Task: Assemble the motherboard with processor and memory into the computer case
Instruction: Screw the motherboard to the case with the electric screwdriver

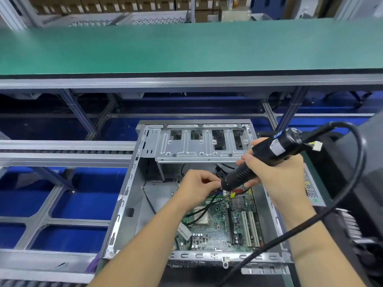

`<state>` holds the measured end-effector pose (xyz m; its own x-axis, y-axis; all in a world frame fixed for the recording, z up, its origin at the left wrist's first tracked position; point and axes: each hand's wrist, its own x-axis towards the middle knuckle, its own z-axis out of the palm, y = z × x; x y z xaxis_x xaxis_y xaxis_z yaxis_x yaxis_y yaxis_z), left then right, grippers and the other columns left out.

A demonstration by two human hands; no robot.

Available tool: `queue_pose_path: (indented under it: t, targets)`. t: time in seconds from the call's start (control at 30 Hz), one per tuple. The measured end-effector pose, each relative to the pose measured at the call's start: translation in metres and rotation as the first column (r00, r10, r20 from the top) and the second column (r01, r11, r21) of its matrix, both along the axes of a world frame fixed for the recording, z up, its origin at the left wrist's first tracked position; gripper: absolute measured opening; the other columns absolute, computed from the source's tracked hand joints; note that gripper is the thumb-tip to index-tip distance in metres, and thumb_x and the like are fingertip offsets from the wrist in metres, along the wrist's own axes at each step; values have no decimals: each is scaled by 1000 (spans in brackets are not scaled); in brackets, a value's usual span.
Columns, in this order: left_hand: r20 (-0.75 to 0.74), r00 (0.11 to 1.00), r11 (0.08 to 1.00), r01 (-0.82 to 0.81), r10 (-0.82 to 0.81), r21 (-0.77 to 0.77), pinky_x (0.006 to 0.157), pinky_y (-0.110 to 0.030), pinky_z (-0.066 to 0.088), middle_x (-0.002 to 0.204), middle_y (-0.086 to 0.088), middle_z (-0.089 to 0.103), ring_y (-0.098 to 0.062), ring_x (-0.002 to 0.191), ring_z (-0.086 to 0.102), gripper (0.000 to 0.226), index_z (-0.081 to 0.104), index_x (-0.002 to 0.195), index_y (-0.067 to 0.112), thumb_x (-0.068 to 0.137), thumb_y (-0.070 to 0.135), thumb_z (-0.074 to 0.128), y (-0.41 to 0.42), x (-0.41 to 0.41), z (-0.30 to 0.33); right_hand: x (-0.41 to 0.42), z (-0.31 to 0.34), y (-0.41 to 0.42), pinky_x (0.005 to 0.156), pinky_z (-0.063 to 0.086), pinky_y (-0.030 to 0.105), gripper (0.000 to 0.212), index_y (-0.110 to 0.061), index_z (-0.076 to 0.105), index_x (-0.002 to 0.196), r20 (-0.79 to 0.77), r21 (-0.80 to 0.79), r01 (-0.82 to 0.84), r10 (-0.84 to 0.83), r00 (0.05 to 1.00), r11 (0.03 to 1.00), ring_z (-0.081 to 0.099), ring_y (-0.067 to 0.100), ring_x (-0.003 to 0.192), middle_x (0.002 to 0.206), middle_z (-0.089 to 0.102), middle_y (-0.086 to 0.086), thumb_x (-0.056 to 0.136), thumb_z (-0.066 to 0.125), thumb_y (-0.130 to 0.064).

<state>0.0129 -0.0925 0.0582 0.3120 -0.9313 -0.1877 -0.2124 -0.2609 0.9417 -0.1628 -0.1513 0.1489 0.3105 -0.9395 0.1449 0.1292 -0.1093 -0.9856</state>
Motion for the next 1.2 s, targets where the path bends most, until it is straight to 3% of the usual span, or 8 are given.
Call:
queue_pose_path:
  t: [0.13,0.33,0.5,0.67,0.77,0.83,1.0,1.2]
  targets:
    - [-75,997,1000,24,-23,14,68,-22,53,74,0,74,-8,68,66,14,80,77,24,84,12,77,6,3,-6,-1,-3,2,41,56,37,26,-21,71,97,1,25,1,-1,1000,1000,76,32,76,80,74,10,76,79,-9]
    - [-58,998,1000,9,-9,7,61,-12,47,72,3,74,-2,62,62,11,80,77,23,83,14,79,12,7,-8,-3,-9,6,40,53,31,26,-14,69,101,38,59,21,-23,999,998,77,31,79,78,74,7,87,72,7]
    - [-139,990,1000,-23,23,1,63,-19,51,67,-1,72,-7,61,62,15,80,76,20,83,8,77,13,11,-10,2,-6,9,41,54,34,29,-22,73,91,30,32,31,-32,999,999,76,33,79,79,75,8,86,73,7]
    - [-214,962,986,-163,169,46,68,-26,58,70,-5,72,-12,64,64,8,76,83,9,88,5,71,10,19,-20,-2,-5,7,40,55,35,23,-13,69,98,93,36,104,-107,990,994,76,35,78,82,75,10,86,73,6]
    - [-345,880,945,-300,326,126,63,-25,52,73,-9,66,-14,62,59,12,71,85,2,94,9,66,6,23,-25,-4,-4,8,41,54,34,25,-19,72,92,132,70,141,-149,980,988,76,37,79,84,75,14,85,74,4]
    - [-487,776,916,-346,400,200,60,-25,52,69,-7,63,-14,60,57,14,70,86,0,94,12,66,6,25,-26,-6,-4,9,41,54,33,25,-22,75,86,131,73,164,-172,976,984,76,37,79,82,75,14,85,75,3]
    - [-678,566,883,-324,469,340,52,-22,49,64,-5,58,-13,57,51,12,67,91,-2,93,10,66,7,31,-30,-13,0,11,43,56,34,25,-24,76,83,153,77,203,-212,965,976,76,38,81,81,75,13,84,76,1]
    - [-700,530,875,-214,478,435,58,-23,55,81,-12,68,-16,72,61,12,64,102,-6,91,-8,61,10,34,-35,-16,4,11,44,56,34,31,-29,78,79,154,57,196,-202,967,979,76,39,83,81,74,14,87,73,0]
